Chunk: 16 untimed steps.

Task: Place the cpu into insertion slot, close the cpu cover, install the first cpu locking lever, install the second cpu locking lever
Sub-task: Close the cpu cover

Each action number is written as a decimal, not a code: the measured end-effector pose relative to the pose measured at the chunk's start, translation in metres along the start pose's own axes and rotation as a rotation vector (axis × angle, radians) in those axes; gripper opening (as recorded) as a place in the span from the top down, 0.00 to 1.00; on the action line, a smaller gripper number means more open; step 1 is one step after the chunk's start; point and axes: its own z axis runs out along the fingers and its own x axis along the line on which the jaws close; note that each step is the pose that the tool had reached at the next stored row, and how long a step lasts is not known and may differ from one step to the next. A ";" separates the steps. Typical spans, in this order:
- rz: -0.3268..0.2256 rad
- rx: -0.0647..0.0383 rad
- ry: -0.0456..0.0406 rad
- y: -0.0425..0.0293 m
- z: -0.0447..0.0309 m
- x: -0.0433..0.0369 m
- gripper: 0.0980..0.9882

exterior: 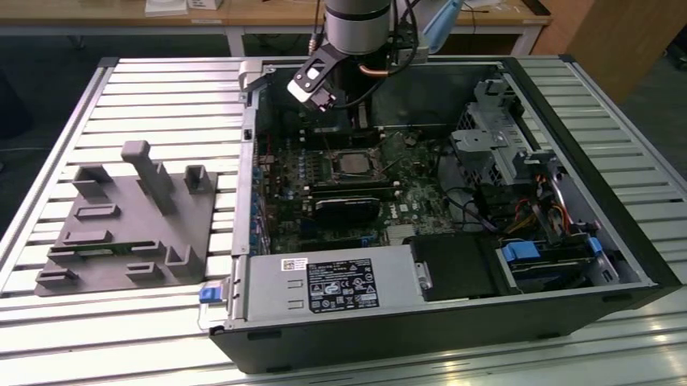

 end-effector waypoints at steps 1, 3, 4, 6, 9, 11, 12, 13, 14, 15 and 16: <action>0.000 0.000 -0.0004 0.0000 -0.0006 0.0000 0.99; 0.000 0.000 0.0001 0.0002 -0.0020 0.0000 0.99; 0.000 0.000 0.0000 0.0003 -0.0032 0.0001 0.99; 0.000 0.000 0.0001 0.0005 -0.0057 0.0001 0.99; 0.000 0.000 0.0001 0.0008 -0.0089 0.0002 0.99; 0.000 0.000 0.0004 0.0008 -0.0090 0.0002 0.99; 0.000 0.000 0.0005 0.0008 -0.0091 0.0002 0.99; 0.000 0.000 0.0003 0.0008 -0.0092 0.0002 0.99; 0.000 0.000 0.0002 0.0008 -0.0093 0.0002 0.99; 0.000 0.000 0.0002 0.0010 -0.0093 0.0002 0.99; 0.000 0.000 0.0001 0.0014 -0.0094 0.0002 0.99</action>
